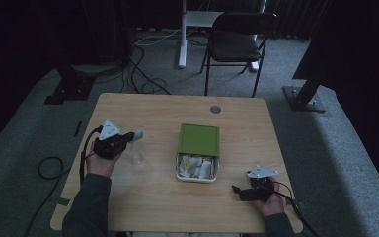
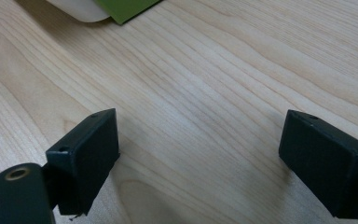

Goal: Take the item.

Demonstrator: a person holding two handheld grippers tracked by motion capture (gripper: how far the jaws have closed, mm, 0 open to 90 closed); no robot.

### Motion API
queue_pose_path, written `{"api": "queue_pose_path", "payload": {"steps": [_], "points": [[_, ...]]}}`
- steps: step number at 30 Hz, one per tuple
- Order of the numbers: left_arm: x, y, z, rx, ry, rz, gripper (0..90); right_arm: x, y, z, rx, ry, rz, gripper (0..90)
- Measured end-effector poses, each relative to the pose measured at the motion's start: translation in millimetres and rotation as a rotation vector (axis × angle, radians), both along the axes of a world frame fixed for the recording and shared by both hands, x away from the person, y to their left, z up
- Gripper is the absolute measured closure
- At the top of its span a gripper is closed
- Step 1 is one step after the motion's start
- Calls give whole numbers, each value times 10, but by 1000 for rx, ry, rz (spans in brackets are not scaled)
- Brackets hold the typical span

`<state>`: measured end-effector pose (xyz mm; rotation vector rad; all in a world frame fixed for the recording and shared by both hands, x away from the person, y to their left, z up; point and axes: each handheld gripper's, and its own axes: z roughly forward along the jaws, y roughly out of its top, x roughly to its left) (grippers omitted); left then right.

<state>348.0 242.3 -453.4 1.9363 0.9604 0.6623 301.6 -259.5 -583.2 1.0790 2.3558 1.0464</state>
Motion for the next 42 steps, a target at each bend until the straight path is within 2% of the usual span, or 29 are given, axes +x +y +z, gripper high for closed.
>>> {"api": "queue_pose_path", "payload": {"steps": [14,15,16,17,18,19,22,30,42], "points": [[17,19,-44,-10,7,2,889,0,0,0,0,0,0,114],[23,16,-64,-24,8,-11,842,0,0,0,0,0,0,114],[30,18,-98,-38,10,-6,724,0,0,0,0,0,0,114],[39,29,-140,-46,21,-4,651,0,0,0,0,0,0,114],[39,29,-140,-46,21,-4,630,0,0,0,0,0,0,114],[37,62,-214,-64,41,1,630,0,-1,0,-1,0,1,114],[16,92,-260,-68,45,5,620,0,-1,0,-1,-1,1,115],[-65,122,-239,-80,26,0,611,0,-1,0,-1,0,1,114],[-168,81,-264,-77,22,-16,601,17,-5,-1,0,-2,3,115]]}}
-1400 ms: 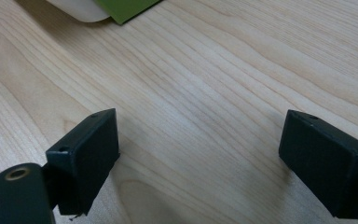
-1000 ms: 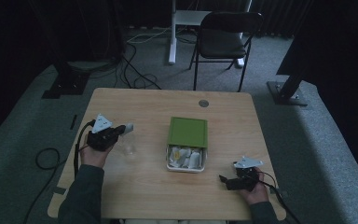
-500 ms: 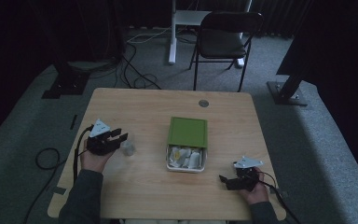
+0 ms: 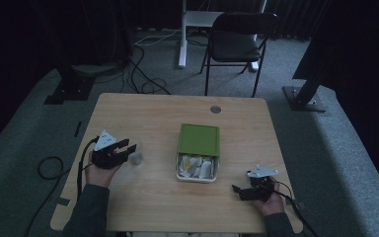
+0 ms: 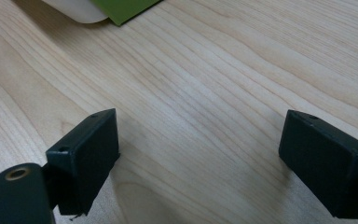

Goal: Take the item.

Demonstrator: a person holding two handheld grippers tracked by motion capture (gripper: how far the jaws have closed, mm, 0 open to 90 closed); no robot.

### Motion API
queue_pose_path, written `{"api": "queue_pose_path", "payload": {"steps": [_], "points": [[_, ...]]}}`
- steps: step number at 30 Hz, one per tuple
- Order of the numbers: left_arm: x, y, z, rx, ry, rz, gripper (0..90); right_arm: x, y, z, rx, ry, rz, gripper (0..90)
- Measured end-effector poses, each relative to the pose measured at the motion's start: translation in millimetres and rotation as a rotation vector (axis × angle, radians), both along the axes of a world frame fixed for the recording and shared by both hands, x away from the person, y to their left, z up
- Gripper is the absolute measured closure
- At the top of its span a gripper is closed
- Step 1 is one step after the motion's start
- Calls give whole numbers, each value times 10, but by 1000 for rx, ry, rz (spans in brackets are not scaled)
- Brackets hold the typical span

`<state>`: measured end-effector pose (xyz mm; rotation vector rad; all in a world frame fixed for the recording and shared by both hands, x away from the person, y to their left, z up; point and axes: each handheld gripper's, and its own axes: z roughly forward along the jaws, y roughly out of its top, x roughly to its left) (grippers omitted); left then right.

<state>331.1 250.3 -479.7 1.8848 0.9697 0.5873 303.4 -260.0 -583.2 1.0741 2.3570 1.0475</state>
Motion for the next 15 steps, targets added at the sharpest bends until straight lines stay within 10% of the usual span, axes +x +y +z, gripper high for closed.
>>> {"api": "queue_pose_path", "payload": {"steps": [15], "points": [[-266,-158,-30,-36,-23,-68,569,0,1,-1,0,0,0,115]]}}
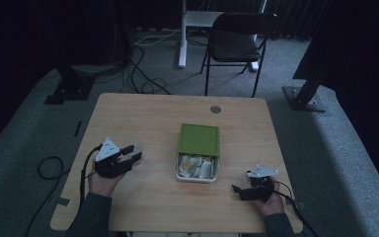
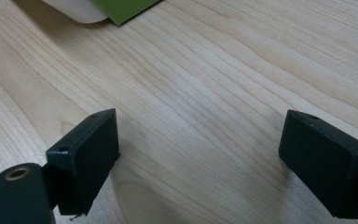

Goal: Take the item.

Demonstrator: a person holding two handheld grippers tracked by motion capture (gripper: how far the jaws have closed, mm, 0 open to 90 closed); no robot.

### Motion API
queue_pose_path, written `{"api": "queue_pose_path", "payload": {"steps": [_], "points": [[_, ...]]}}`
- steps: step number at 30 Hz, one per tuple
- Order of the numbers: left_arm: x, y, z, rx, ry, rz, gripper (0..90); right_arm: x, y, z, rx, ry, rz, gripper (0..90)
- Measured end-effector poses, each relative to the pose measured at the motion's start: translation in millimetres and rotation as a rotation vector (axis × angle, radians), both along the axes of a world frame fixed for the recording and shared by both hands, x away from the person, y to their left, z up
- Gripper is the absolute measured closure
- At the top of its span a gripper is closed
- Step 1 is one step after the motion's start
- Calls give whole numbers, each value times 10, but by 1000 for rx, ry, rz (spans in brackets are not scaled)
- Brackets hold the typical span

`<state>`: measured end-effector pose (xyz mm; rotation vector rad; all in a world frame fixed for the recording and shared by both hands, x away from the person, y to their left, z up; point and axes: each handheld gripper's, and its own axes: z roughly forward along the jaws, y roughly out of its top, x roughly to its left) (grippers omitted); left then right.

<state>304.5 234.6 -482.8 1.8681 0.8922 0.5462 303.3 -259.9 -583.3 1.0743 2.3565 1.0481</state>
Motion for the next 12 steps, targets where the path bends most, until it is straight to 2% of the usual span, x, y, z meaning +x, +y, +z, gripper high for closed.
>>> {"api": "queue_pose_path", "payload": {"steps": [6,12], "points": [[-117,-74,-82,0,6,-35,567,0,0,0,0,0,0,115],[-174,-109,-201,16,27,-43,567,0,0,0,0,0,0,115]]}}
